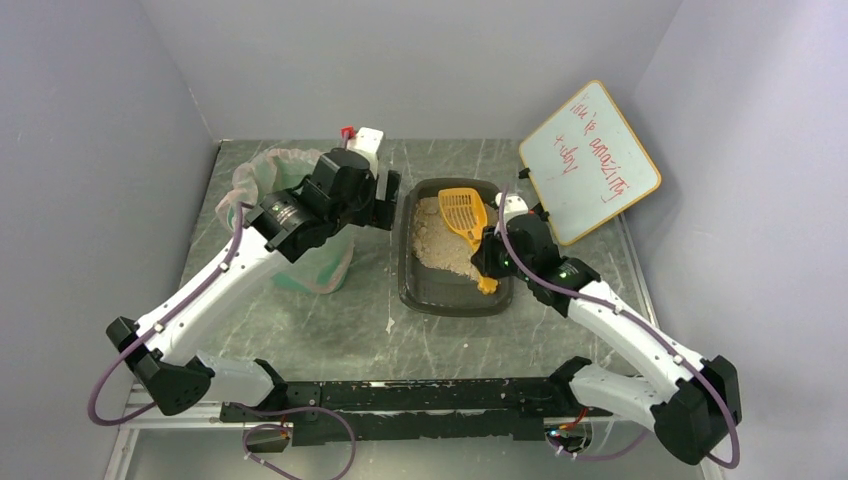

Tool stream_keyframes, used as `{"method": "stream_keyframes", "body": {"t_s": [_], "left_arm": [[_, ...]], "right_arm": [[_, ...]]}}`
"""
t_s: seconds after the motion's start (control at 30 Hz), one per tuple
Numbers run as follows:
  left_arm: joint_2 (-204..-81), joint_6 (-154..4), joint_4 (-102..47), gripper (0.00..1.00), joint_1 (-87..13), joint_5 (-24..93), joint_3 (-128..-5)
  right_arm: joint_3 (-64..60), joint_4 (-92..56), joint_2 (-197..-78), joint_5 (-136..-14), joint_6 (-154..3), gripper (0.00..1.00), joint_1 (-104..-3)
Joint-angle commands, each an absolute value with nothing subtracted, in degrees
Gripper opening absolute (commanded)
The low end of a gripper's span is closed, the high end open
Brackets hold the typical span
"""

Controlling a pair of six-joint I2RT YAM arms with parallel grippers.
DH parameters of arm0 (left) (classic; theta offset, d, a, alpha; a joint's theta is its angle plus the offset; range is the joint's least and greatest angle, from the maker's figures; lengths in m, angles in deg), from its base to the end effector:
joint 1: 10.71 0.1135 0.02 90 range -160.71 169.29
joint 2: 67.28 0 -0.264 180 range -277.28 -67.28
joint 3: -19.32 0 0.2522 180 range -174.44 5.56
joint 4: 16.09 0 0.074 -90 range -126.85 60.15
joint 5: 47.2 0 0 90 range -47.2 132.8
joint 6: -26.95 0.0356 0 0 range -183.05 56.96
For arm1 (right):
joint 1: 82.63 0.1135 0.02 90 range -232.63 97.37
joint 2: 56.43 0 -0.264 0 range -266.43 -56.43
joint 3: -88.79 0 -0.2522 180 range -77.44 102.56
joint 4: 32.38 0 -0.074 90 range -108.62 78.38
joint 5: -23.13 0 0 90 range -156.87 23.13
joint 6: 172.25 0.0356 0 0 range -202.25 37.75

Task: Clean the litter box

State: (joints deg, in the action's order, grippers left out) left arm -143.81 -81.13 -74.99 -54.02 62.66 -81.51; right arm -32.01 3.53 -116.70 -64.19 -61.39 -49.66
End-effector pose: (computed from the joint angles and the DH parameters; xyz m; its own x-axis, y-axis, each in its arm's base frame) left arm 0.2097 -0.1811 0.4130 -0.5299 0.0984 -0.8424 0.2916 0.9538 -0.0721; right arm 0.1928 0.1231 0.2721 -0.6540 -0.0002 -0.7565 -0.2990 0.9187 0.2582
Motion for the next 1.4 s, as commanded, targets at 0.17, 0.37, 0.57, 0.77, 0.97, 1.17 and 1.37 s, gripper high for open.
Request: {"method": "stream_keyframes", "body": {"t_s": [0.17,0.37,0.57,0.77,0.97,1.17,1.37], "left_arm": [[-148.03,-73.3,-76.38,0.97,-53.93,62.68,-98.5],[-150.97,-72.37,-81.66,0.96,-53.88,55.37,-106.11],[-148.32,-74.78,-88.01,0.93,-53.9,50.61,-102.86],[-140.65,-79.69,-87.61,0.92,-53.9,44.19,-91.41],[-136.29,-83.29,-86.04,0.88,-53.89,40.14,-85.19],[-135.56,-86.16,-83.11,0.79,-53.93,35.19,-83.59],[-135.42,-86.87,-83.63,0.66,-53.91,34.7,-82.86]], "right_arm": [[-35.56,-9.43,-110.19,-64.23,-79.93,0.0,-40.38],[-33.35,-8.21,-110.37,-61.88,-92.21,0.0,-34.04],[-32.77,-5.74,-109.43,-63.45,-104.8,0.0,-31.22],[-35.82,-7.21,-104.51,-67.94,-113.61,0.0,-30.73],[-36.8,-6.56,-100.23,-70.73,-116.4,0.0,-30.51],[-36.75,-6.05,-97.81,-73.31,-115.11,0.0,-30.43],[-37.7,-6.38,-92.95,-75.17,-112.58,0.0,-30.49]]}}
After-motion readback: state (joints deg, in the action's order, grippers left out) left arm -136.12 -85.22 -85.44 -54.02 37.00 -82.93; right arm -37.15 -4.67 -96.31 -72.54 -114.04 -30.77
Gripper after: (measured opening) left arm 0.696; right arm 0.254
